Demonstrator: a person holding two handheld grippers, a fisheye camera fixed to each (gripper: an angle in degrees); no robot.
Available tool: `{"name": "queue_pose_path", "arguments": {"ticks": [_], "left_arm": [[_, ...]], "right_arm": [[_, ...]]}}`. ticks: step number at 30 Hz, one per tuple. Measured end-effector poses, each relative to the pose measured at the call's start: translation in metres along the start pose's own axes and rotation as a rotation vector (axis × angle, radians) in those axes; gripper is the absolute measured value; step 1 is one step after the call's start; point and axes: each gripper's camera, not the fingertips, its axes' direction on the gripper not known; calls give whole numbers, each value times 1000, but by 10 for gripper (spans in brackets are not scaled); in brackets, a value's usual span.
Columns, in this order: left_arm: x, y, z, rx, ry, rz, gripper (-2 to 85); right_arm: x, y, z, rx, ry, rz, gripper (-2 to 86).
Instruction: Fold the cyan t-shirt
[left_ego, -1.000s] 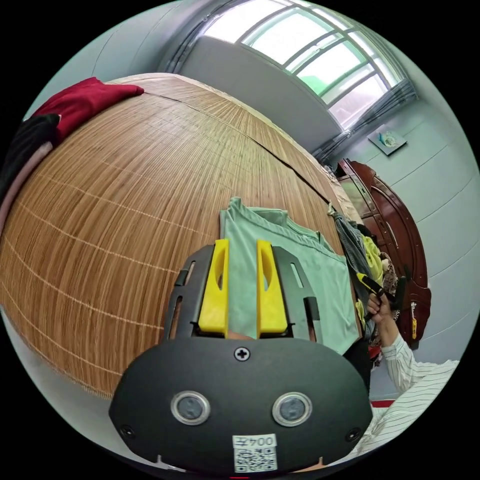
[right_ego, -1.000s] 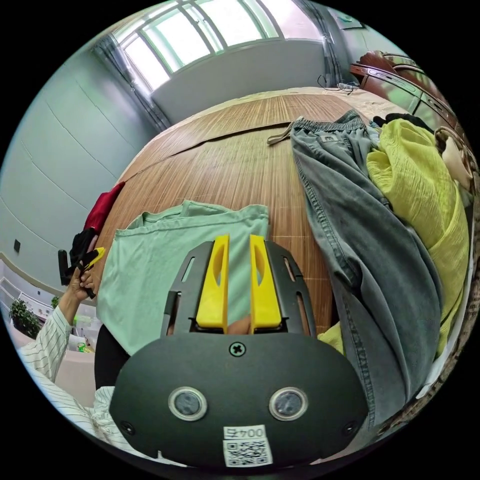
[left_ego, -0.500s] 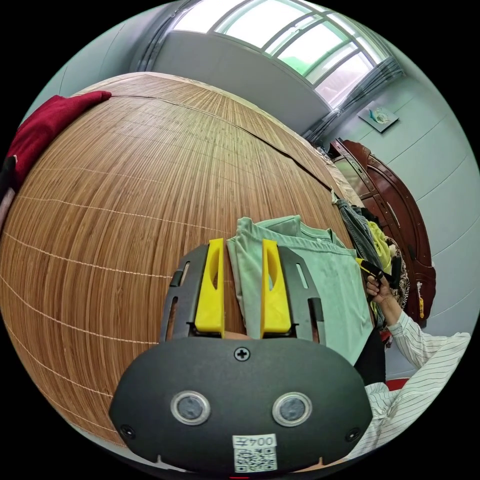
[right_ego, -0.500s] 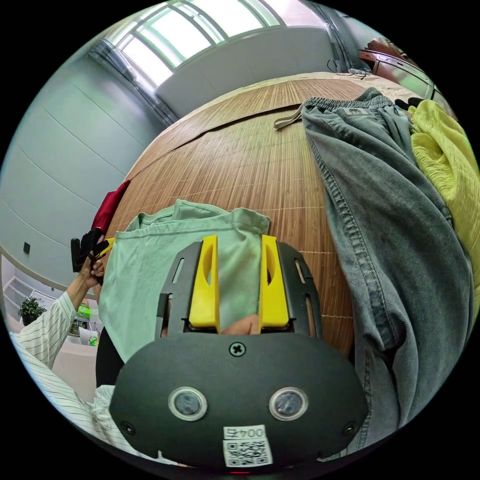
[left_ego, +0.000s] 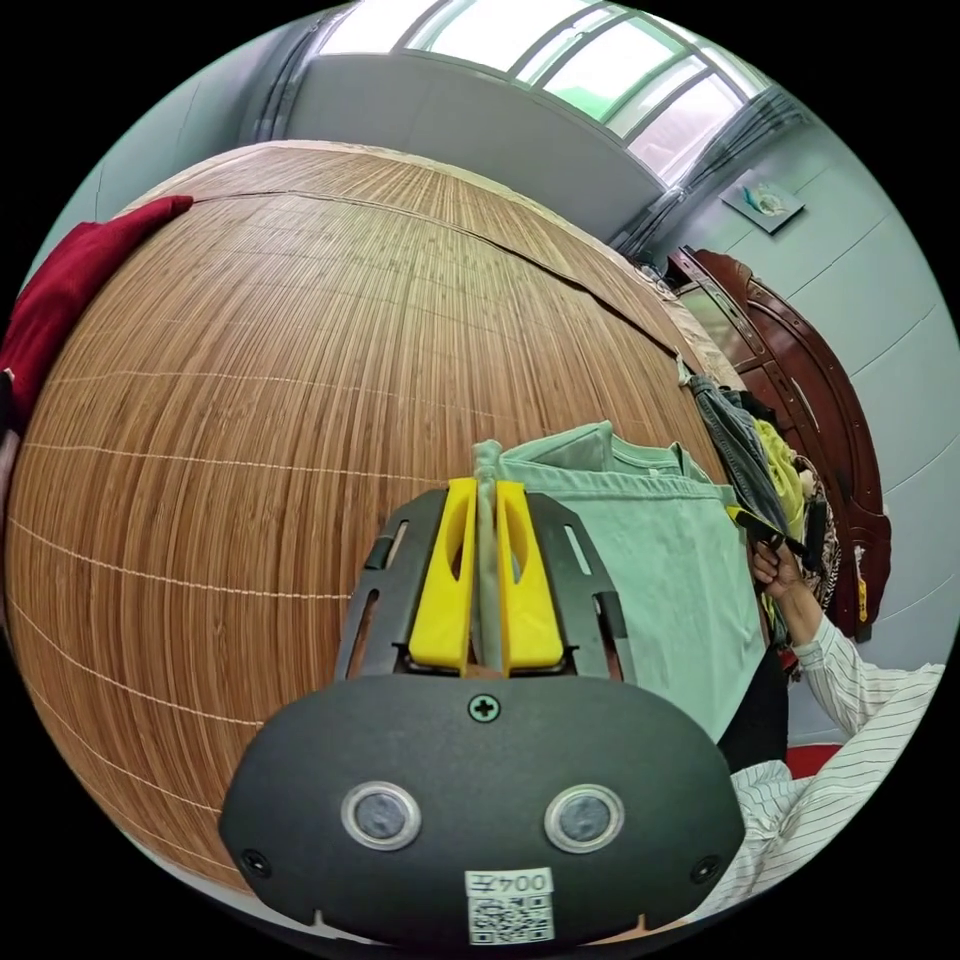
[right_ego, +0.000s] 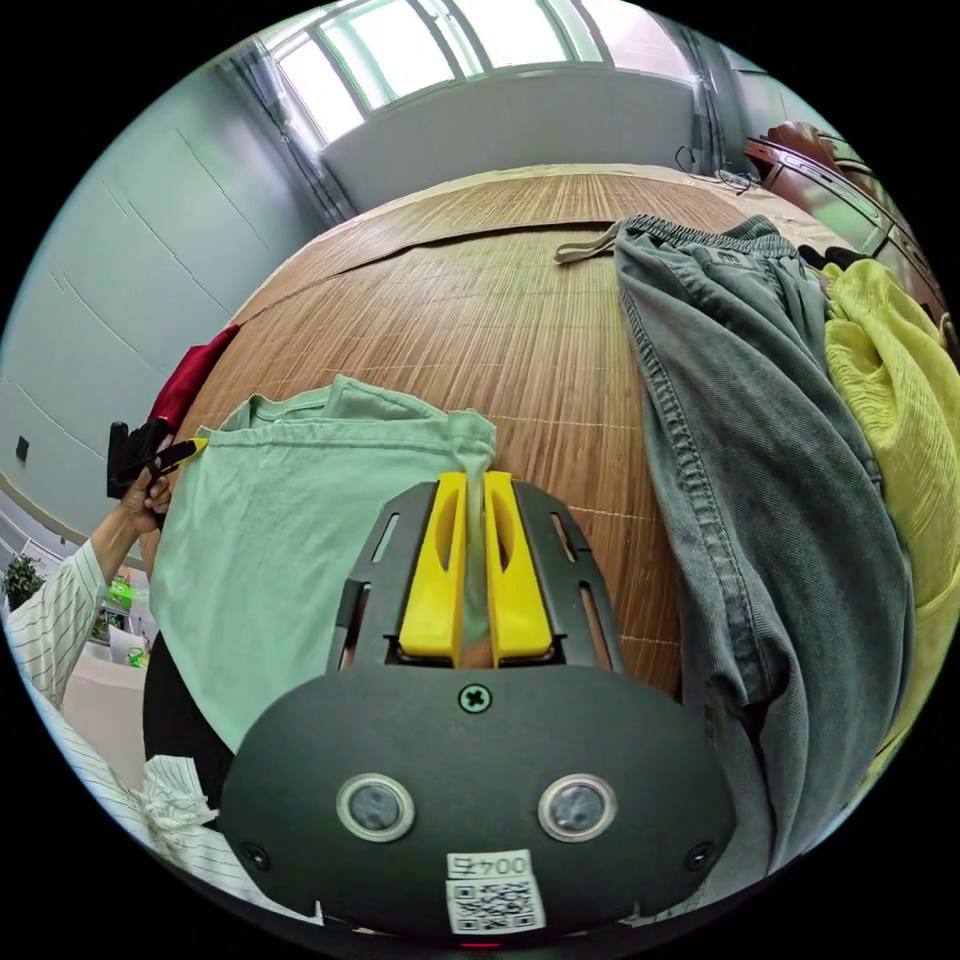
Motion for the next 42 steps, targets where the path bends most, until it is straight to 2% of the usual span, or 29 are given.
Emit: {"name": "queue_pose_path", "arguments": {"ticks": [3, 9, 12, 15, 23, 28, 34, 39, 42], "left_arm": [[7, -4, 2, 29, -39, 28, 31], [4, -12, 17, 9, -38, -14, 25], [-7, -3, -3, 96, -52, -81, 27], [-24, 18, -42, 197, 11, -147, 31], [-6, 164, -86, 43, 152, -27, 60], [11, 253, -71, 51, 133, -56, 68], [22, 274, -34, 74, 67, -64, 60], [33, 282, -18, 20, -4, -46, 14], [41, 291, -20, 41, -18, -67, 10]], "right_arm": [[-7, -3, 1, 9, 40, -48, 26], [2, -14, 7, -13, 58, 9, 57], [16, -9, -8, 22, 49, 88, 85], [24, 8, -41, 100, 26, 151, 85], [-71, 81, -64, -14, -284, -24, 67], [-85, 132, -70, -33, -298, 21, 67], [-64, 170, -82, -16, -265, 93, 65], [-29, 190, -65, -109, -94, 207, 18], [-3, 203, -67, -95, -196, 272, 39]]}}
